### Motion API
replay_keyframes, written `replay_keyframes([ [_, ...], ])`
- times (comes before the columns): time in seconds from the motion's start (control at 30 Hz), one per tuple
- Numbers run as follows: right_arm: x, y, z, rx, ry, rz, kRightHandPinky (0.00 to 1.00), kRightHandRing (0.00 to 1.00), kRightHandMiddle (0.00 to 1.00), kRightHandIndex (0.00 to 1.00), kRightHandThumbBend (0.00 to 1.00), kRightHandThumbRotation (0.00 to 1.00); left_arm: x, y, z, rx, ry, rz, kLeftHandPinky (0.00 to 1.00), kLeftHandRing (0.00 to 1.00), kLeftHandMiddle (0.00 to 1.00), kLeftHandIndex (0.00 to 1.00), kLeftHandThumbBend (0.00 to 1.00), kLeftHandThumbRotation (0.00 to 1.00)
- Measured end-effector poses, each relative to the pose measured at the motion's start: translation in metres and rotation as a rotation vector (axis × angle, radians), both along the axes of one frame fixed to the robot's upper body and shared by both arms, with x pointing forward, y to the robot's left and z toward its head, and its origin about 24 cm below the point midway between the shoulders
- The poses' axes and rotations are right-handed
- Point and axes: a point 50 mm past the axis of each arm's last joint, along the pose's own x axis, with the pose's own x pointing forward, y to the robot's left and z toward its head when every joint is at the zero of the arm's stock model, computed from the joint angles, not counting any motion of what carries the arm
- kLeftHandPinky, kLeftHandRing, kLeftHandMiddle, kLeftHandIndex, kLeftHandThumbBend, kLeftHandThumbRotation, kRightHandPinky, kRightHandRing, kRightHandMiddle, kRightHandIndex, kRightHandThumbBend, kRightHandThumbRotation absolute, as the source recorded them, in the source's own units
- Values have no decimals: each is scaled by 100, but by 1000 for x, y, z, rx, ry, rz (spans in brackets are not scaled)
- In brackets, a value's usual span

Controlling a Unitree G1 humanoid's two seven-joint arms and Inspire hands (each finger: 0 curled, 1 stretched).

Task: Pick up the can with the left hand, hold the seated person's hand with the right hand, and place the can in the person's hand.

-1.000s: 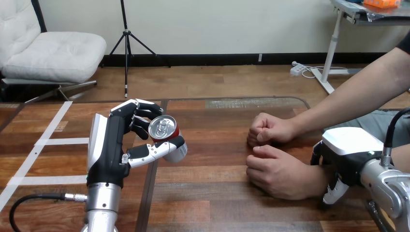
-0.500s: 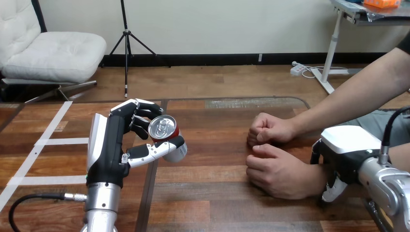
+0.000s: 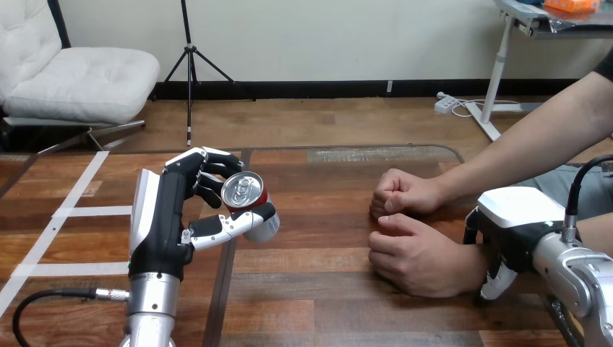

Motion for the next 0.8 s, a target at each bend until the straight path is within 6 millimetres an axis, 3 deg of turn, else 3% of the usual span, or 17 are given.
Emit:
replay_keyframes([
  [0.4, 1, -1, -3, 14, -6, -2, 27, 37, 47, 56, 77, 0, 0, 0, 0, -2, 0, 0, 35, 41, 48, 52, 68, 0],
  [0.8, 2, -1, -5, 44, -6, 1, 31, 42, 51, 62, 77, 0, 0, 0, 0, -1, 0, 0, 36, 41, 48, 52, 68, 0],
])
